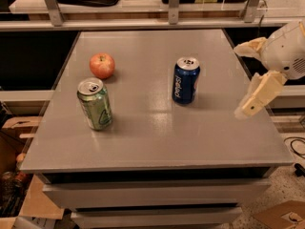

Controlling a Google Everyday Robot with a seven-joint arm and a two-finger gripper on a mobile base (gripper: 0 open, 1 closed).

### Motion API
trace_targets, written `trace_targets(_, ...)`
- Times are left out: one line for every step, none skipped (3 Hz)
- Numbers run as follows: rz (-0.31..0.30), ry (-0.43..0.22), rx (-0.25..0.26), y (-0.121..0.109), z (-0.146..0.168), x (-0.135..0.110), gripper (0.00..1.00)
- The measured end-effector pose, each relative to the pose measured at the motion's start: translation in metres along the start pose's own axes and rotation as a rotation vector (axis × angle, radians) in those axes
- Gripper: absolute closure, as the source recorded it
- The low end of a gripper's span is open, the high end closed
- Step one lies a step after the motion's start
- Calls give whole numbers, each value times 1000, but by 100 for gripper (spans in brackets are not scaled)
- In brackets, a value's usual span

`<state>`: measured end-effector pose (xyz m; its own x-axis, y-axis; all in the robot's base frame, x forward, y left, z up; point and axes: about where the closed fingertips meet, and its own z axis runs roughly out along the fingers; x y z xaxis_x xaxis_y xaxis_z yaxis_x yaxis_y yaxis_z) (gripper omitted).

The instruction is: Knock pepsi can over

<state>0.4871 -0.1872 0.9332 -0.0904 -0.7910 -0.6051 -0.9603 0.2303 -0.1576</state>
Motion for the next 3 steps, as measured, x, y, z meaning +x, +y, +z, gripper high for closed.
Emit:
trace_targets(53, -192, -21, -8, 23, -2, 0)
trace_targets(109, -337, -64, -15, 40, -5, 0)
trace_targets(151, -463, -108, -17, 57, -12, 0)
